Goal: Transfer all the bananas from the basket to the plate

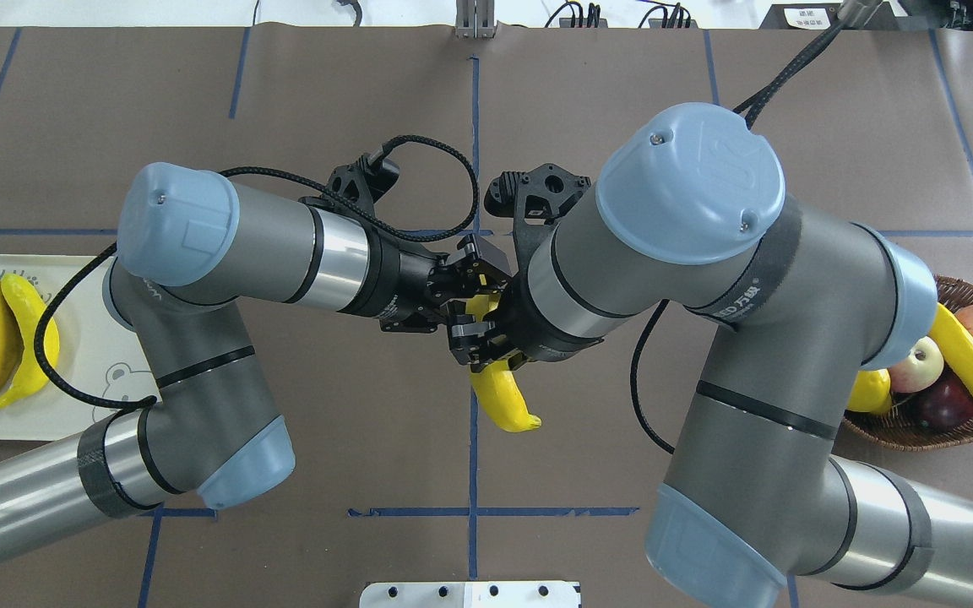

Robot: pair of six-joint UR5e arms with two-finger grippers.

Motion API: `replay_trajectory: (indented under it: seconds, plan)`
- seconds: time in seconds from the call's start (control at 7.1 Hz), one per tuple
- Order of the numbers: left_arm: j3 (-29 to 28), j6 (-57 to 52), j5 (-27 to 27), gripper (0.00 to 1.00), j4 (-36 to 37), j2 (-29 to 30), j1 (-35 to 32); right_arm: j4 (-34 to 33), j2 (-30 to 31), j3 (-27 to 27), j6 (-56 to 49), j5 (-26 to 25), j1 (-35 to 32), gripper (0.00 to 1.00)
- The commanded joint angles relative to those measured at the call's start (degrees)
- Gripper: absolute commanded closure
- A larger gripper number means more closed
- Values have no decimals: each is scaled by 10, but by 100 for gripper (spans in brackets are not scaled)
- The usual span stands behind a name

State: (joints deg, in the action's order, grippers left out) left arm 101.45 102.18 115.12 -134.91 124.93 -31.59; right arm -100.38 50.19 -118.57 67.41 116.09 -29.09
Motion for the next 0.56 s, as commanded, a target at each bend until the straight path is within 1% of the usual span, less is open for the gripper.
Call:
replay_trajectory:
  seconds: [0.0,0.14,0.28,0.42]
  plan:
    - [8,-2,2,100,-11,-6,-2,0,0,0,0,1,0,99]
    - [7,0,2,100,-14,-6,-3,0,0,0,0,2,0,83]
    - [7,1,1,100,-14,-6,-4,0,2,-5,1,-2,0,1]
    - [7,1,1,100,-14,-6,-4,-1,3,-17,1,4,-1,0]
